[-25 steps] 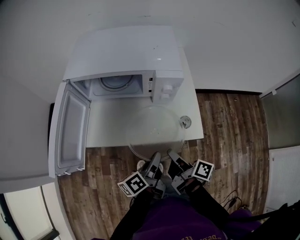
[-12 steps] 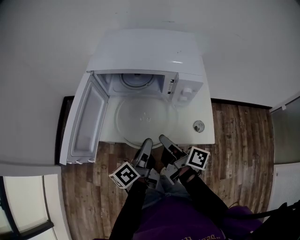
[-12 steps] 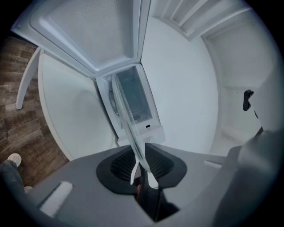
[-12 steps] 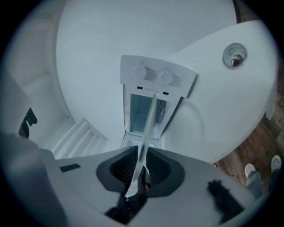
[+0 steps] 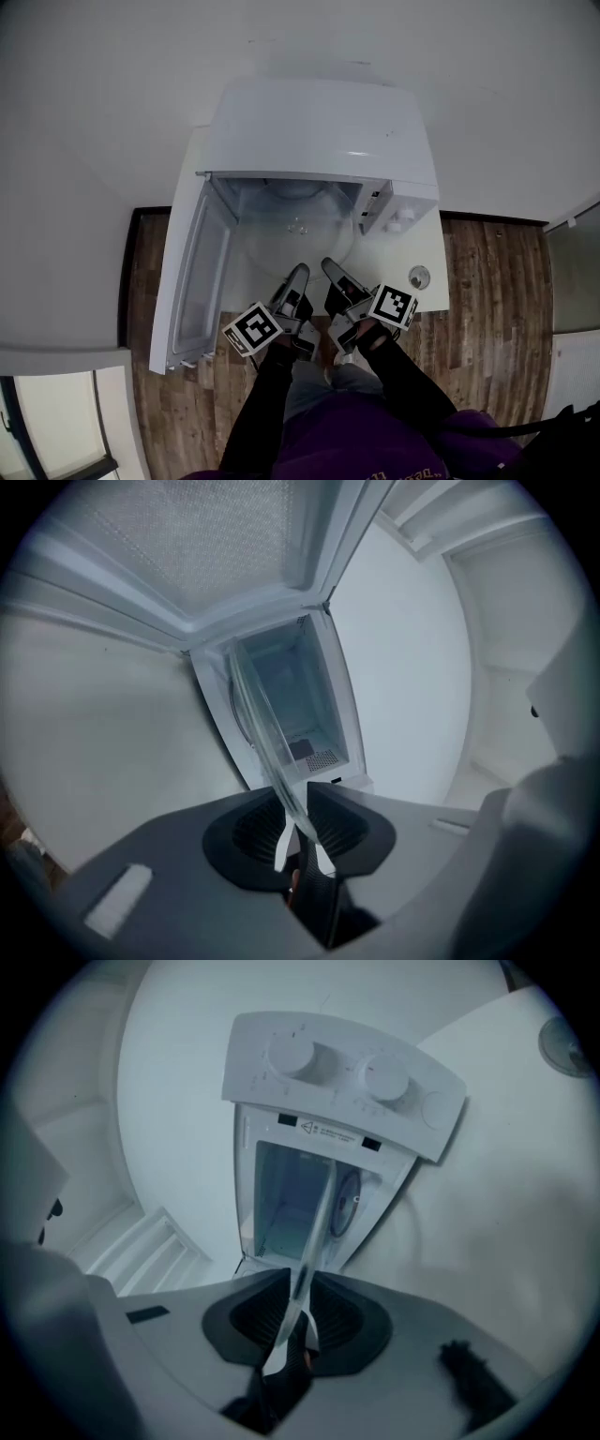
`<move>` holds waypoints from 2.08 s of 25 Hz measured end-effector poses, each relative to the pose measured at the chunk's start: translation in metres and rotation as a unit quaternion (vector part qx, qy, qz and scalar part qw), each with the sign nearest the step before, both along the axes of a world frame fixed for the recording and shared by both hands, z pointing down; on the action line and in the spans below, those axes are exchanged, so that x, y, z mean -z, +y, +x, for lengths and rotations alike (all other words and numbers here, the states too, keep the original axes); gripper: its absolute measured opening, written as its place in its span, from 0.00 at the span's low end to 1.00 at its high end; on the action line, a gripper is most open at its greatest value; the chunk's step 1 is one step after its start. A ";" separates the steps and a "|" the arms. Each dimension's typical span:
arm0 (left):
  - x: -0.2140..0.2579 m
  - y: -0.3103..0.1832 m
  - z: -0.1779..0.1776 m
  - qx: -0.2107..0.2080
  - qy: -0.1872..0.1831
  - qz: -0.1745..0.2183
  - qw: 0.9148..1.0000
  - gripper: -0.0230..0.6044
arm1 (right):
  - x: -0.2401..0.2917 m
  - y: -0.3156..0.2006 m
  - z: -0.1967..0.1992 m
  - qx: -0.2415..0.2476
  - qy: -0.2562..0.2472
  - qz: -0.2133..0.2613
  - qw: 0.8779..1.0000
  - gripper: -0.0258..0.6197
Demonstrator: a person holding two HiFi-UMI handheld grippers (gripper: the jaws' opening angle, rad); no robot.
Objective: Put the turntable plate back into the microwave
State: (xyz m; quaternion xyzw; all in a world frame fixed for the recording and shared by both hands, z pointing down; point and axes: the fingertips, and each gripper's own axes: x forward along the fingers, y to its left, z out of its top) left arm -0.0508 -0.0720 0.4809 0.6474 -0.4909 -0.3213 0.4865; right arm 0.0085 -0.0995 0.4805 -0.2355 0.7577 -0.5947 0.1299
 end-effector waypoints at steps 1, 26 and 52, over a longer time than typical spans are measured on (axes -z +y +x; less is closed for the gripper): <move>-0.001 -0.006 -0.006 -0.004 -0.002 -0.001 1.000 0.17 | -0.002 -0.005 -0.005 -0.004 0.003 -0.002 1.000 0.14; -0.025 -0.117 -0.058 -0.025 0.023 -0.021 0.999 0.18 | -0.019 -0.114 -0.056 -0.049 0.027 0.010 0.998 0.16; -0.051 -0.150 -0.055 -0.033 0.032 -0.090 0.995 0.16 | -0.039 -0.145 -0.054 -0.050 0.116 0.030 0.992 0.19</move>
